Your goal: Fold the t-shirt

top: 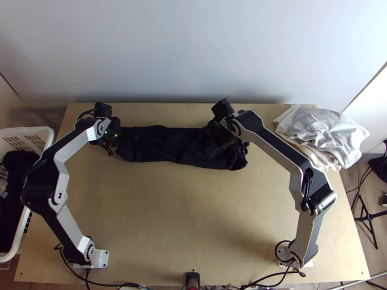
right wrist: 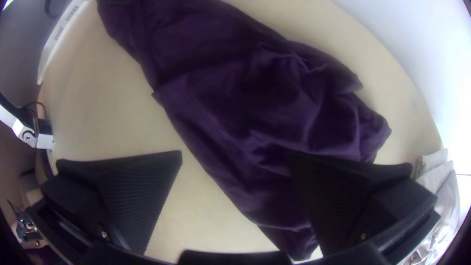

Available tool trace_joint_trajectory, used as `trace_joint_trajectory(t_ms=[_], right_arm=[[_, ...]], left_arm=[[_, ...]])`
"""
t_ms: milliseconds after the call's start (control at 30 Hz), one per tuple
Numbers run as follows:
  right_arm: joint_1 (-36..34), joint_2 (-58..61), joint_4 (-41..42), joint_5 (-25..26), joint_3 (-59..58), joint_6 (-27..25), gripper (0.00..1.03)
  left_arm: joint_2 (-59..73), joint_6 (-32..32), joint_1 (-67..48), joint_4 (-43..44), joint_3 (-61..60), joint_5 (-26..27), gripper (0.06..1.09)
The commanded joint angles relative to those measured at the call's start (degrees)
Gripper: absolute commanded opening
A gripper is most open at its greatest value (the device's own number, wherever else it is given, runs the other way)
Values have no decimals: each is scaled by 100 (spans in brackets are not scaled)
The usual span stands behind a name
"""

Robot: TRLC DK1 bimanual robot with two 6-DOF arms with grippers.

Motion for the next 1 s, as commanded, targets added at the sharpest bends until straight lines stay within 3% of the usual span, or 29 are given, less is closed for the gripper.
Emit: trace_joint_trajectory(t_ms=[0, 633, 967], right_arm=[[138, 221, 123, -55, -31, -1, 99], [138, 828, 431, -108, -391, 43, 99], [-425, -447, 255, -117, -330, 52, 99]], left_arm=[[-462, -53, -59, -45, 71, 60, 9], [-866, -343, -991, -317, 1380, 509, 9], [-787, -475, -1606, -168, 1943, 649, 9]])
